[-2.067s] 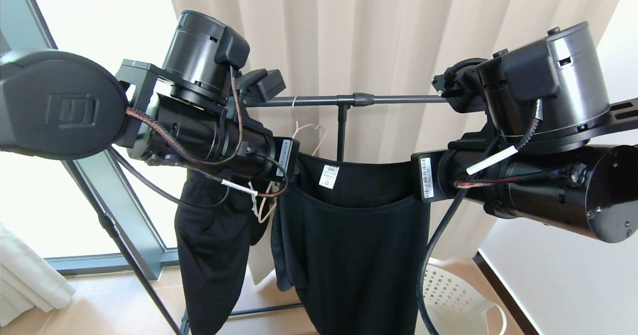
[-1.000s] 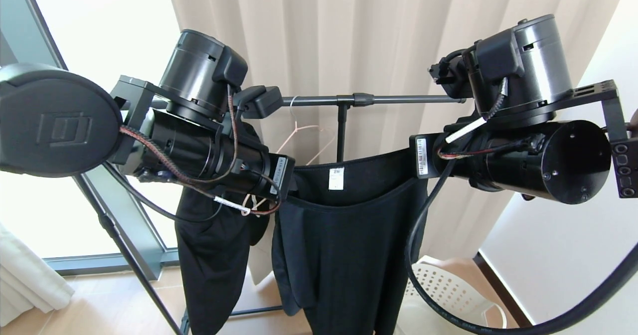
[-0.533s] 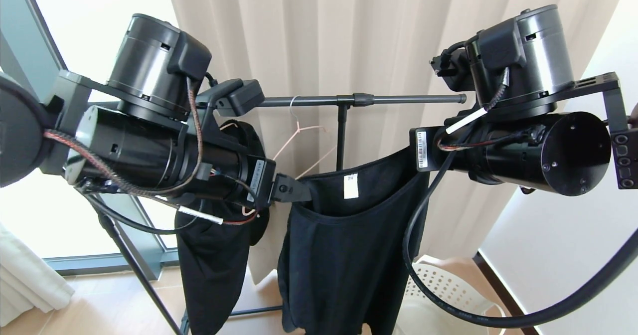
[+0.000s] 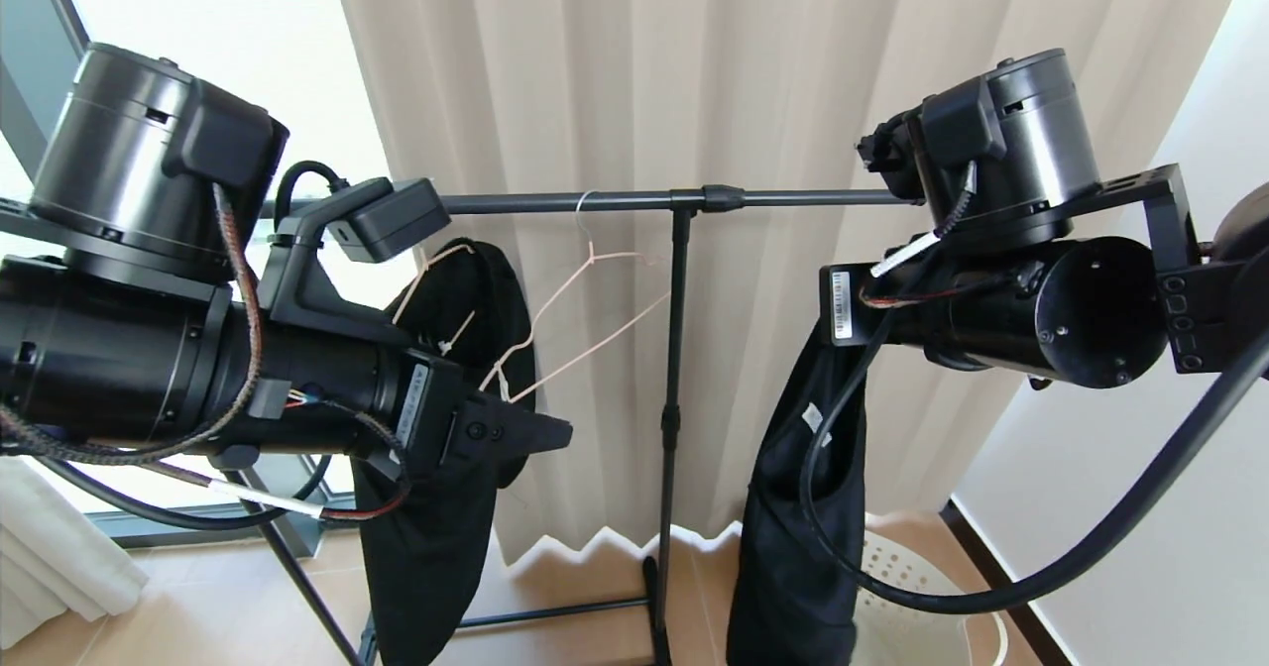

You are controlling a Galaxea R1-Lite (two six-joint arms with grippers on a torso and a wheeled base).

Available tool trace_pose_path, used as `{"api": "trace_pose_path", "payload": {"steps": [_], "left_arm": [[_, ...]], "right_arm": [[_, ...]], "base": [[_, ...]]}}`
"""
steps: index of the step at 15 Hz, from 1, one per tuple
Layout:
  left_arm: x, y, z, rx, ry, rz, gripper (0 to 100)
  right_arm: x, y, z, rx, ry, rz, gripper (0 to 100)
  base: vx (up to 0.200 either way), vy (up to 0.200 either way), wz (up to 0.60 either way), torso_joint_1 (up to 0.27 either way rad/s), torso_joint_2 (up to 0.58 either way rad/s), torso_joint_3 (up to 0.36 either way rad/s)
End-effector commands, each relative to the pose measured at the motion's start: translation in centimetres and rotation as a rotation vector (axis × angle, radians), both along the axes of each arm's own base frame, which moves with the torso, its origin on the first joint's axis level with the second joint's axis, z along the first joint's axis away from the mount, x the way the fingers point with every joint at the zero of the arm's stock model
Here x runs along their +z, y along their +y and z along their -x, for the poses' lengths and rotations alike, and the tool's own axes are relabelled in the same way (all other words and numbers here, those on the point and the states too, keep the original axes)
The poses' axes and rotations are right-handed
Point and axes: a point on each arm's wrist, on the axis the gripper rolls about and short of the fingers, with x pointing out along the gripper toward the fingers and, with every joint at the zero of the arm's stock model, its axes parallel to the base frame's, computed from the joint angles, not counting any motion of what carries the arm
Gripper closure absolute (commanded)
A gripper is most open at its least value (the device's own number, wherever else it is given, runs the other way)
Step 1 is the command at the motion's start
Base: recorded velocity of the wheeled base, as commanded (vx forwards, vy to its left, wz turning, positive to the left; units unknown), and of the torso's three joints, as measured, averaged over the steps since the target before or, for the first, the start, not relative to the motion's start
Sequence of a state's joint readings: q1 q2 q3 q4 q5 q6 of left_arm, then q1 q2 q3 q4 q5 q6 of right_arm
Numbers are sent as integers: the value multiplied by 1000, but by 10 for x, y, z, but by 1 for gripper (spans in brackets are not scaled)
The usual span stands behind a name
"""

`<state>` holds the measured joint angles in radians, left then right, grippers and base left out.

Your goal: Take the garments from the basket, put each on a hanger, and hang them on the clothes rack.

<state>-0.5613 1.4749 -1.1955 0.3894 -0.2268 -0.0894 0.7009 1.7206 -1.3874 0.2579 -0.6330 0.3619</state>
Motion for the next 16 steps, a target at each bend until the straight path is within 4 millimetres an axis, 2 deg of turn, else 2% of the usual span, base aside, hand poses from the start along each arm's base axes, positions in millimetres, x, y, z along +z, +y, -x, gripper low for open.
{"api": "trace_pose_path", "payload": {"steps": [1,3,8,11,14,16], "left_arm": [[2,10,-3,42,-13,-1,0],[-2,16,-15,71,-38,-17,0],[-28,-4,-71,159,-137,-92,0],[-42,0,-98,172,-152,-136,0],[-65,9,-138,204,-188,-163,0],[-72,5,-152,206,-199,-158,0]], "right_arm": [[-2,-7,9,-4,6,10,100],[-6,-14,20,-6,16,24,100],[-6,-27,46,21,-10,11,100],[-6,-27,50,32,-10,10,100],[-6,-24,51,44,-8,10,100],[-7,-20,55,65,-15,6,100]], "base": [[0,0,0,0,0,0],[0,0,0,0,0,0],[0,0,0,0,0,0],[0,0,0,0,0,0],[0,0,0,0,0,0],[0,0,0,0,0,0]]}}
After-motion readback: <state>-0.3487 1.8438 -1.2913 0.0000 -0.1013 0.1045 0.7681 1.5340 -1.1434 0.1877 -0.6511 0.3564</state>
